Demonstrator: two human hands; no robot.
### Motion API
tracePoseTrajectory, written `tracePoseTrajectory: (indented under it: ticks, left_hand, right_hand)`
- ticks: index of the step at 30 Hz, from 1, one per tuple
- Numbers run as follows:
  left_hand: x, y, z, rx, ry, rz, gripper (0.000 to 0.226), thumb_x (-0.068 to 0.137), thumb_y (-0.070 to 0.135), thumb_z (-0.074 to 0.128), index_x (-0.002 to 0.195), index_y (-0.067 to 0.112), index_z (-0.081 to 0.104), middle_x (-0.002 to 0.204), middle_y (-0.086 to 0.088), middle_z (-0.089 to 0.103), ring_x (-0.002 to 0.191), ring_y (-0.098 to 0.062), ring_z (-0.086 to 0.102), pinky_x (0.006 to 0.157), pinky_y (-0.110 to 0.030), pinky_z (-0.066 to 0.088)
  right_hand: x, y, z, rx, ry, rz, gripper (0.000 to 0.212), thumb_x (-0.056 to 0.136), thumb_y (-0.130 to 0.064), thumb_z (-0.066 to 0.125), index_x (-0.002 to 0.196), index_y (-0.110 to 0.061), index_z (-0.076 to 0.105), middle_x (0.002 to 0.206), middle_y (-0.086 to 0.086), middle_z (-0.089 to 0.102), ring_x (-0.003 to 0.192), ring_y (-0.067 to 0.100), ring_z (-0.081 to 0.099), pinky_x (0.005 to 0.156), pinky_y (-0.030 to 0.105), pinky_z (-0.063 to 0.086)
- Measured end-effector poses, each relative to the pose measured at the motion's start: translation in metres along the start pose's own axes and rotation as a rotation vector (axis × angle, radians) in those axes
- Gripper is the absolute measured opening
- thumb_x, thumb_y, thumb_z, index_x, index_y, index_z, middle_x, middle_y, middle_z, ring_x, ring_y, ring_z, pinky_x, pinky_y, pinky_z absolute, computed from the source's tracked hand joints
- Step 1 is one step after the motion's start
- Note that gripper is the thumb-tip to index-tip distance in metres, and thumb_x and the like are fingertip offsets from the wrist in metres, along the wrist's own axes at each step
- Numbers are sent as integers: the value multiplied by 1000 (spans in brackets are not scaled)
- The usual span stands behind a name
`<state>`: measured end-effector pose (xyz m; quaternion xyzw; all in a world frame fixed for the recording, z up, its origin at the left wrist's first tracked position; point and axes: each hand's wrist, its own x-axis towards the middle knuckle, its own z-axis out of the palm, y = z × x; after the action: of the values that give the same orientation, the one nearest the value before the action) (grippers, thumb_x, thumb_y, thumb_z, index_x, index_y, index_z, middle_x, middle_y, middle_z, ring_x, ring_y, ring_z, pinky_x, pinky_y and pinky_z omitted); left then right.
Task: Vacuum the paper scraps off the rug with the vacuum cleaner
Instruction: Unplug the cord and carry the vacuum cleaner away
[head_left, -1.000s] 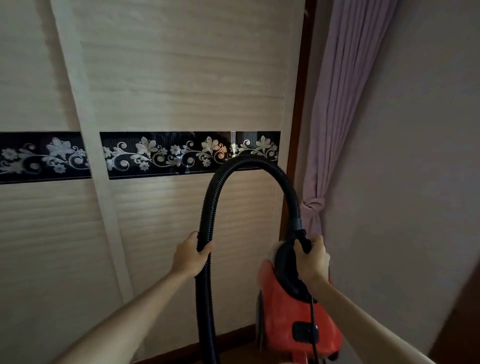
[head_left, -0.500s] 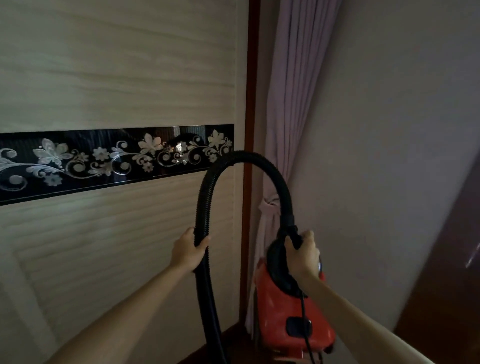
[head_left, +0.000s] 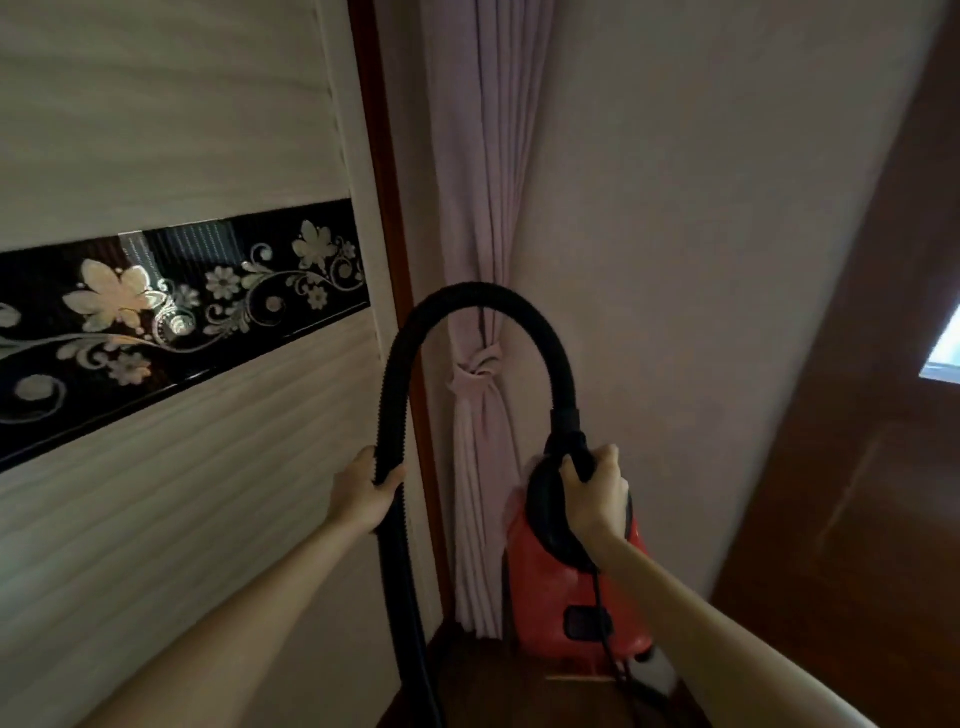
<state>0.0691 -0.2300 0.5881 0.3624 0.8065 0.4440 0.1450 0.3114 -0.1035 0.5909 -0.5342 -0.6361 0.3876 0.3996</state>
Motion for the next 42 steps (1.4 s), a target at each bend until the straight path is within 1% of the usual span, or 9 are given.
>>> tracePoseTrajectory:
  ticks: [3, 6, 11, 16, 20, 28, 34, 37, 42]
  left_hand:
    - [22, -22, 0, -2, -119, -11, 43, 94, 45, 59, 128, 20, 54, 118, -1, 65, 91, -20, 66, 75, -37, 59]
    - [42, -42, 9, 0, -232, -3, 58, 90, 53, 60, 138, 21, 49, 127, -6, 64, 104, -25, 65, 86, -43, 58]
    - [51, -61, 47, -51, -396, 79, 58, 93, 47, 59, 142, 20, 47, 131, -4, 60, 112, -23, 61, 98, -38, 51]
    - [48, -94, 97, -31, -518, 109, 50, 96, 40, 57, 141, 19, 47, 126, 4, 58, 108, -12, 56, 90, -23, 45]
    - [40, -126, 129, -8, -594, 64, 43, 97, 39, 57, 135, 20, 51, 119, 4, 61, 101, -13, 60, 79, -22, 48]
    - [20, -196, 179, 46, -649, -70, 43, 95, 44, 59, 132, 23, 54, 115, 5, 63, 96, -15, 62, 67, -17, 46]
    - [8, -254, 213, 98, -655, -111, 43, 96, 41, 57, 132, 17, 52, 116, 0, 64, 102, -19, 62, 81, -27, 48]
    - [2, -288, 236, 125, -664, -121, 41, 96, 41, 56, 128, 16, 53, 114, -2, 65, 101, -19, 63, 79, -27, 50]
    - [-2, -347, 285, 182, -663, -113, 52, 95, 44, 55, 136, 12, 48, 124, -7, 63, 110, -23, 61, 93, -38, 52]
  right_hand:
    - [-11, 6, 19, -7, 82, 75, 24, 98, -31, 54, 96, -11, 41, 85, 8, 60, 70, 24, 63, 59, 42, 56]
    - [-28, 19, 31, -31, 177, 121, 24, 97, -30, 56, 96, -12, 41, 88, 10, 61, 72, 25, 63, 59, 41, 56]
    - [-52, 50, 37, -45, 280, 234, 24, 97, -29, 57, 98, -11, 42, 84, 6, 59, 70, 22, 63, 60, 48, 59]
    - [-73, 100, 45, -58, 307, 352, 24, 97, -30, 56, 99, -13, 40, 81, 5, 62, 68, 25, 66, 57, 50, 59]
    - [-88, 139, 51, -74, 300, 431, 22, 99, -27, 55, 102, -10, 40, 77, 4, 60, 62, 24, 63, 50, 40, 55]
    - [-118, 223, 77, -59, 216, 571, 20, 99, -26, 55, 97, -13, 40, 71, 13, 62, 48, 25, 56, 41, 46, 48]
    - [-125, 283, 105, -68, 186, 641, 20, 98, -26, 57, 98, -14, 42, 72, 9, 62, 49, 19, 58, 42, 33, 46]
    - [-118, 316, 119, -84, 190, 661, 20, 98, -24, 57, 98, -11, 43, 73, 6, 61, 53, 18, 59, 45, 38, 47]
    - [-100, 383, 151, -73, 217, 688, 19, 99, -27, 55, 102, -12, 44, 81, 4, 64, 65, 22, 66, 52, 42, 54]
